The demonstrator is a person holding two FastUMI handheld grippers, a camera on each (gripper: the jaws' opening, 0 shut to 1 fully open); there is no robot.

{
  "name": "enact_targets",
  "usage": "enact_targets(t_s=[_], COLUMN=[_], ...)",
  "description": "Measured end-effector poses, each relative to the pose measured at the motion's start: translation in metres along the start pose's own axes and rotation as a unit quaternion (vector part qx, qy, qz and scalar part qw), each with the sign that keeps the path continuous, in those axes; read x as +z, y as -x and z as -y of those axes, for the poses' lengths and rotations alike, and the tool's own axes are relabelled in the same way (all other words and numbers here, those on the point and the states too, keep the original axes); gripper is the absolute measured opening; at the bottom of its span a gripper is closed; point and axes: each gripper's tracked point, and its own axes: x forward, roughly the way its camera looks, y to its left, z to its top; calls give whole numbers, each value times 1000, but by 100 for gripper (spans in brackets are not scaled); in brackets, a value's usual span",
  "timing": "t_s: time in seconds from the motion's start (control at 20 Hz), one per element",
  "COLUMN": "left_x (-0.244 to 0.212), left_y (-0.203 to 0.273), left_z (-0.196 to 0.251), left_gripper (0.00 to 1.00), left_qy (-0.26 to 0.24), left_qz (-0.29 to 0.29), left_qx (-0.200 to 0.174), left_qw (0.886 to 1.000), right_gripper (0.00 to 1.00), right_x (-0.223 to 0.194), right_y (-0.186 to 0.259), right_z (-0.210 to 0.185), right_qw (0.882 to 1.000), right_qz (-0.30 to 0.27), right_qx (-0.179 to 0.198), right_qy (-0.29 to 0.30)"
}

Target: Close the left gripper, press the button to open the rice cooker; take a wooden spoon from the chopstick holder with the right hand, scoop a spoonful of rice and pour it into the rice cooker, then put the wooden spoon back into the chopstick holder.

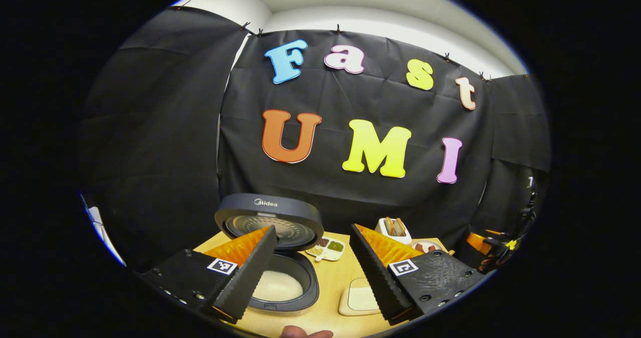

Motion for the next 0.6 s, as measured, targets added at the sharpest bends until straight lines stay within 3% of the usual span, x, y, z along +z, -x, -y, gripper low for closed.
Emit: enact_targets(t_s=[0.35,0.6], left_x=[30,36], left_y=[-44,-86], left_z=[-29,-49], left_gripper=[95,94], left_qy=[11,-9], left_qz=[30,34], left_qx=[30,49], left_qw=[999,998], right_gripper=[97,98], right_x=[35,32], right_y=[31,36], right_z=[-31,-53], right_qw=[996,996], right_qz=[50,46], right_qx=[2,30], right_qy=[70,73])
